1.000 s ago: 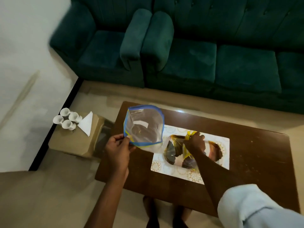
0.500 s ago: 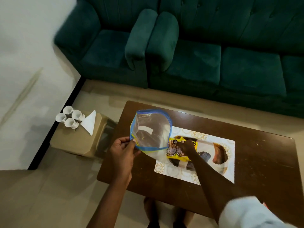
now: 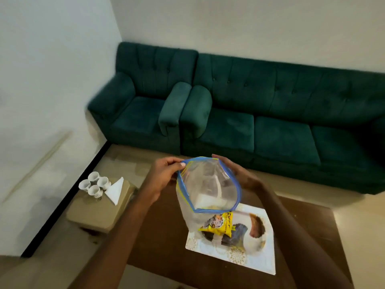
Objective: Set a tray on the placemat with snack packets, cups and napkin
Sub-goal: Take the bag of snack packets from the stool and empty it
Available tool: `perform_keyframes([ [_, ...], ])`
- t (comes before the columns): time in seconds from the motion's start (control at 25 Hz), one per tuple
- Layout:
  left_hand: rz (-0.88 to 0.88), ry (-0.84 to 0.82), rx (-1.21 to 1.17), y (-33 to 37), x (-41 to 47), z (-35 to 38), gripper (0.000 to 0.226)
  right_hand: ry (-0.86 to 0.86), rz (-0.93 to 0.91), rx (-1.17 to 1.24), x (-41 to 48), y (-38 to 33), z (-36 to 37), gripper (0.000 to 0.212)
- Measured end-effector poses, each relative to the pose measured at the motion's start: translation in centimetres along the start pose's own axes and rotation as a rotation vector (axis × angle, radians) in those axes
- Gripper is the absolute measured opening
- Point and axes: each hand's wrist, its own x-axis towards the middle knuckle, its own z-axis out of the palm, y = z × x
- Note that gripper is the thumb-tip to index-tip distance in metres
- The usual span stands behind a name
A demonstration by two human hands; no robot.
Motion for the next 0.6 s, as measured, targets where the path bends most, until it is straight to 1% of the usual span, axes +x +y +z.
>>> perform_keyframes([
  [0.08, 0.057, -0.086, 0.029, 4.0, -0.7, -0.3, 0.011, -0.046, -0.057, -0.049, -1.6, -2.9, -1.5, 0.089],
  [0.16, 0.119, -0.173, 0.016, 7.4, -1.1, -0.8, 0.012, -0.086, -0.129, -0.011, -3.3, -5.5, -2.6, 0.088],
  [0.24, 0.169, -0.253, -0.004, 10.1, -1.3, -1.0, 0.015, -0.120, -0.163, 0.069, -4.7, -7.3, -3.4, 0.083],
  [0.28, 0.192, -0.284, 0.010, 11.1, -1.3, -1.0, 0.017, -0.118, -0.158, 0.110, -5.2, -7.8, -3.6, 0.076],
  [0.32, 0.216, -0.309, 0.028, 12.0, -1.4, -0.9, 0.018, -0.085, -0.150, 0.133, -5.7, -8.3, -3.9, 0.065],
  [0.44, 0.249, -0.363, 0.058, 14.1, -1.6, -1.0, 0.020, 0.084, -0.163, 0.206, -7.1, -8.9, -3.6, 0.028],
  [0.48, 0.243, -0.379, 0.049, 14.8, -1.7, -0.9, 0.022, 0.146, -0.192, 0.250, -7.5, -8.9, -3.4, 0.023],
  [0.52, 0.226, -0.389, 0.014, 15.3, -1.8, -0.9, 0.027, 0.204, -0.223, 0.309, -7.7, -9.0, -3.2, 0.024],
  [0.6, 0.188, -0.408, -0.160, 15.8, -1.7, -0.7, 0.047, 0.325, -0.284, 0.420, -8.2, -9.2, -3.2, 0.028],
])
